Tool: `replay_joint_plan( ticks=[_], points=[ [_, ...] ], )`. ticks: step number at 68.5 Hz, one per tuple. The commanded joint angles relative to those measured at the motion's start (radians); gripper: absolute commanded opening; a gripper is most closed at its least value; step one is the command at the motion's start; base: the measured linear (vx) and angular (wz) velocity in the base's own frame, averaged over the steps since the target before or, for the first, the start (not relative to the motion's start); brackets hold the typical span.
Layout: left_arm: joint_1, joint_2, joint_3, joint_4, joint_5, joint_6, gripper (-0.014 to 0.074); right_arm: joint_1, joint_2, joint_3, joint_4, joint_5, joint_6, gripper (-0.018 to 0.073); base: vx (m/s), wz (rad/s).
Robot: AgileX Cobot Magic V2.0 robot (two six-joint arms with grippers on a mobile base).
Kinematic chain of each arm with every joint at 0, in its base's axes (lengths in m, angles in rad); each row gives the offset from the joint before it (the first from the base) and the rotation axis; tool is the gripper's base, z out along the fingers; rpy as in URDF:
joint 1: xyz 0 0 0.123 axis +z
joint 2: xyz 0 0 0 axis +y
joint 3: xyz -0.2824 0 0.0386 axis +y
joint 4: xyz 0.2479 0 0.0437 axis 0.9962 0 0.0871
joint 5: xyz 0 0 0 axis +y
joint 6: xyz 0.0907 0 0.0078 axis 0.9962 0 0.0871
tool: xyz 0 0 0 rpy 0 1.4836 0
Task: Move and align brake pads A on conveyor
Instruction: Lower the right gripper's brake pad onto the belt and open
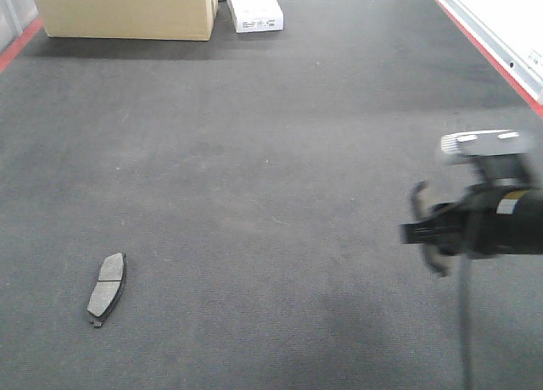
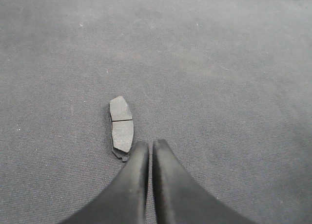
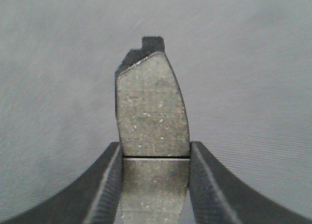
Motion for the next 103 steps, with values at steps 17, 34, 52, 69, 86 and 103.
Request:
replay_joint_plan(
  ticks=[17, 34, 52, 69, 86, 103],
  points=[
    [-0.006, 0.007, -0.023, -0.009, -0.060, 0.000, -0.0006, 0.016, 0.236, -0.112, 0.001, -0.021, 0.079, 0.0052, 0.00, 0.00],
    [-0.006, 0.007, -0.023, -0.009, -0.060, 0.000, -0.0006, 0.016, 0.292, -0.112, -0.008, -0.001, 0.079, 0.0159, 0.00, 0.00],
    [-0.006, 0.007, -0.023, -0.009, -0.060, 0.000, -0.0006, 0.014, 0.283, -0.112, -0.008, -0.007, 0.081, 0.0385, 0.00, 0.00],
    [-0.006, 0.007, -0.023, -0.009, -0.060, 0.000, -0.0006, 0.014, 0.232, -0.112, -0.003, -0.002, 0.109, 0.0412, 0.00, 0.00],
    [-0.006, 0.007, -0.023, -0.009, -0.060, 0.000, -0.0006, 0.013, -0.016, 0.009, -0.005, -0.082, 0.115, 0.0375, 0.00, 0.00],
    [-0.006, 0.007, -0.023, -0.009, -0.060, 0.000, -0.0006, -0.041, -0.326, 0.124, -0.032, -0.038, 0.110, 0.0320, 0.00, 0.00]
  ],
)
